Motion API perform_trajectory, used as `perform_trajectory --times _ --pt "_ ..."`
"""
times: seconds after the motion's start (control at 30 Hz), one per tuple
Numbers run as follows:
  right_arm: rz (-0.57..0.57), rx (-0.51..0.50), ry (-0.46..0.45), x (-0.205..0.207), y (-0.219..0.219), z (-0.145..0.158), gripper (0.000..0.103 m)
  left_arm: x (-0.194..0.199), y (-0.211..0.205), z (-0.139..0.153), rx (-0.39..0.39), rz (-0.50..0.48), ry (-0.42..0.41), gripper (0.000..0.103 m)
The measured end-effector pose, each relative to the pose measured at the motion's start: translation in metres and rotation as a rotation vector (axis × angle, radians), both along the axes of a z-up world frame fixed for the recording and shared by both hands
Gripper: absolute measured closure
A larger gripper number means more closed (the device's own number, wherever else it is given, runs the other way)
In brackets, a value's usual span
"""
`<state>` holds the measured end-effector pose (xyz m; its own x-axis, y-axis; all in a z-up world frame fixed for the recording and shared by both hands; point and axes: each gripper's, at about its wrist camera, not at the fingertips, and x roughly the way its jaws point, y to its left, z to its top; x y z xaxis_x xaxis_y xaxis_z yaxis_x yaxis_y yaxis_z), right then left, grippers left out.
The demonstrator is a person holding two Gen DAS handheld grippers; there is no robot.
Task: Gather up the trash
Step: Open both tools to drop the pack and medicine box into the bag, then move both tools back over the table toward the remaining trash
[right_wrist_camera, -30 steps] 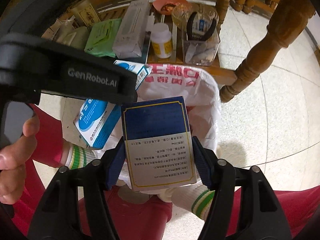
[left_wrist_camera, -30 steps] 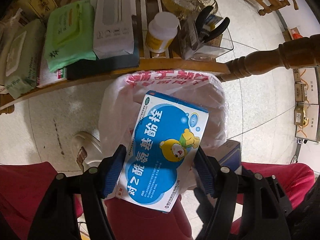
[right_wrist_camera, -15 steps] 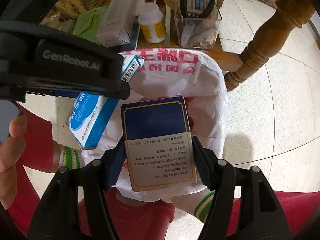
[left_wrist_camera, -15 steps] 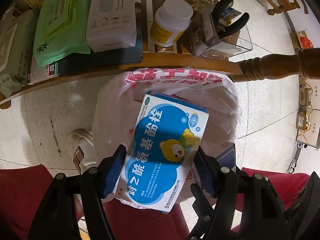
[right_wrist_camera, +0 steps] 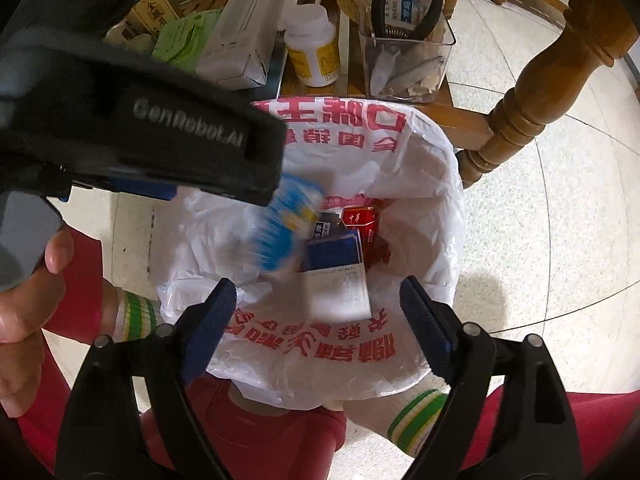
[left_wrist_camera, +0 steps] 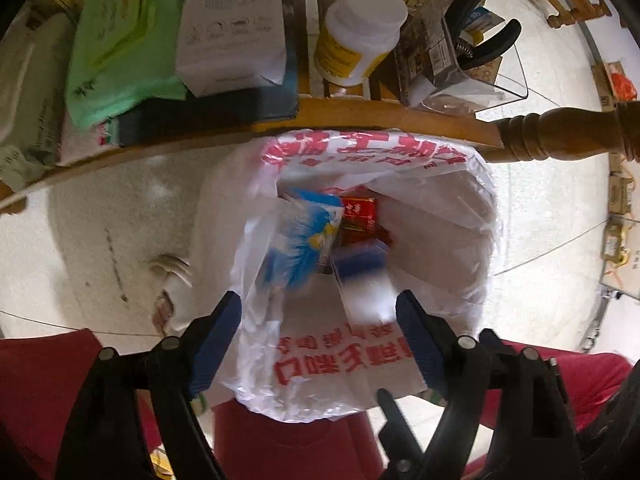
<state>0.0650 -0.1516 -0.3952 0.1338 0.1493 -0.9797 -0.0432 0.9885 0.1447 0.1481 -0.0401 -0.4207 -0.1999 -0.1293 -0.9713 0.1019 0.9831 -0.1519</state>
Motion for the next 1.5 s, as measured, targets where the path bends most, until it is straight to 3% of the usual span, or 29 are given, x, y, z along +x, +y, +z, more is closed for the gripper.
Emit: perform_trajectory --times 0.17,0.47,0.77,1.07,1.13,1.23,1.3,1.37,1.5 --pt "-0.006 0.017 -0.01 -0.003 -0.004 0.007 0.021 -0.012 0.004 0.023 0.047 -0.027 -0.07 0.025" --pt "0.01 0.029 -0.098 -0.021 -0.004 0.051 0.021 -0.033 0.007 0.099 0.081 -0.081 -0.292 0.025" --pt "0.029 0.05 -0.256 -0.051 -0.002 0.127 0.021 -0.077 0.004 0.197 0.072 -0.193 -0.55 0.023" --pt "0.078 0.089 -0.412 -0.067 -0.003 0.215 0.02 -0.107 0.009 0.271 0.053 -0.224 -0.715 0.018" --pt "0.101 0.088 -0.444 -0.069 -0.001 0.234 0.019 -0.111 0.012 0.282 0.067 -0.235 -0.74 0.017" --pt "0.162 0.062 -0.486 -0.07 0.003 0.264 0.016 -0.113 0.027 0.308 0.021 -0.26 -0.762 0.015" --pt "0.194 0.055 -0.509 -0.071 0.003 0.283 0.016 -0.111 0.039 0.325 0.049 -0.291 -0.778 0.015" --pt "0.206 0.054 -0.522 -0.071 -0.001 0.299 0.016 -0.108 0.057 0.349 0.069 -0.321 -0.815 0.015" --pt "0.205 0.084 -0.543 -0.06 -0.019 0.338 0.015 -0.092 0.089 0.391 0.032 -0.381 -0.825 0.013"
